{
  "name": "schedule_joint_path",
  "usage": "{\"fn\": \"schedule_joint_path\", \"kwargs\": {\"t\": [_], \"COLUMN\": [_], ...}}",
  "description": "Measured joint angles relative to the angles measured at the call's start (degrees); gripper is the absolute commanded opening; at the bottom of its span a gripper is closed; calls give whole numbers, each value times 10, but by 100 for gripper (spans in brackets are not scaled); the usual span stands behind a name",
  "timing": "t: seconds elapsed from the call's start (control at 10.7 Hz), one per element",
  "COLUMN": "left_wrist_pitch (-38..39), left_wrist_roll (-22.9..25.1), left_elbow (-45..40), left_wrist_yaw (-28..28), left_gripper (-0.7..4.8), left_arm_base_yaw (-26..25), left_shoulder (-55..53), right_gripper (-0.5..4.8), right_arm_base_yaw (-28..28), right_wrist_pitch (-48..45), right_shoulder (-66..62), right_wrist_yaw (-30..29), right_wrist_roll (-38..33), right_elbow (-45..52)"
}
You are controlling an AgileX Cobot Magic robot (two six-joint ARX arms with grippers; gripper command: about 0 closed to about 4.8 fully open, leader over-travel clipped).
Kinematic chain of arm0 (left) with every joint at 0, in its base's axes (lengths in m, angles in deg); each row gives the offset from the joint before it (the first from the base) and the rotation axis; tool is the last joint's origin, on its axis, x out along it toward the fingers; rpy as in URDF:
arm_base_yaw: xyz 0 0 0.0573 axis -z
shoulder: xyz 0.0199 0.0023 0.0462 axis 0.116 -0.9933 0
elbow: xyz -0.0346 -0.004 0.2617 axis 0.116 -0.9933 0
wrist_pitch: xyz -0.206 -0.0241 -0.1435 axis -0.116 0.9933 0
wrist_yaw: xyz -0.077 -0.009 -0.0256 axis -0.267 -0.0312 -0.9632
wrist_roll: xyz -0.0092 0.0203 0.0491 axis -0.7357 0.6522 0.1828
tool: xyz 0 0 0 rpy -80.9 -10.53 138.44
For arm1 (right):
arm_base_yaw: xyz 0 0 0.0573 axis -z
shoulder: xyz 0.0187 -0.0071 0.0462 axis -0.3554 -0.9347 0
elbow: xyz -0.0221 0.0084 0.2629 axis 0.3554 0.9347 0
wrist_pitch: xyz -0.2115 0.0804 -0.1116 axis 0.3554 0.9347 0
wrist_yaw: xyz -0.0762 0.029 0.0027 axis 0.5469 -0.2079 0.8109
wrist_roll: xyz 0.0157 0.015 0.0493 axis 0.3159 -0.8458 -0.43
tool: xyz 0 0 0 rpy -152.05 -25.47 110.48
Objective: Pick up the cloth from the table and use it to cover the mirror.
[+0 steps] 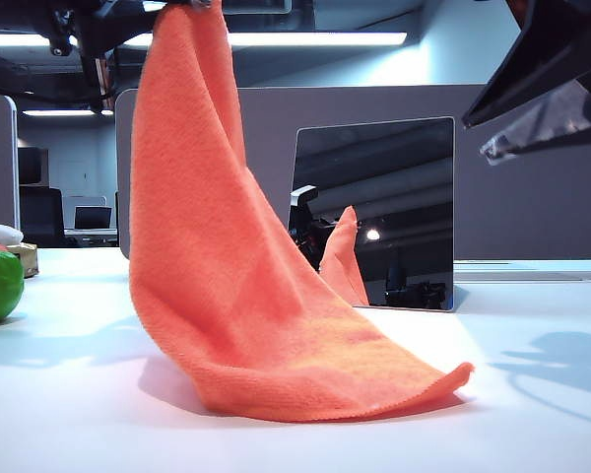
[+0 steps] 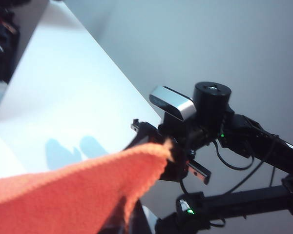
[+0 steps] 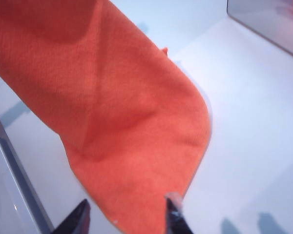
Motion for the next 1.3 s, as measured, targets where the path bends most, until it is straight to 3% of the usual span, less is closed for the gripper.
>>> {"fn": "schedule_joint_path", "kwargs": {"t": [0.09,0.19,0.28,0.37,0.56,0.65,0.84,1.12,1.3], "left_wrist_pitch": [12,12,12,10,9,9,9,10,9], "left_wrist_roll": [0,0,0,0,-23,-29,-61,-61,-61], "left_elbow": [0,0,0,0,0,0,0,0,0], "left_wrist_yaw": [0,-94,-149,-154,-120,-120,-126,-126,-126], "left_gripper": [-5,-5,-5,-5,-5,-5,-5,-5,-5], "left_arm_base_yaw": [0,13,35,48,47,46,47,47,47], "left_shoulder": [12,23,50,86,160,164,240,259,272], "right_gripper": [213,235,244,285,293,339,339,366,366], "right_arm_base_yaw": [0,0,0,0,-38,-54,-183,-182,-183], "right_wrist_pitch": [19,-8,-28,-35,-83,-97,-216,-216,-216], "right_shoulder": [0,-1,-10,-41,-105,-111,-165,-165,-165], "right_wrist_yaw": [-28,-30,-31,-30,-51,-56,-27,-31,-69], "right_wrist_roll": [25,28,29,29,61,65,80,83,85], "right_elbow": [0,0,0,0,0,0,0,0,0]}}
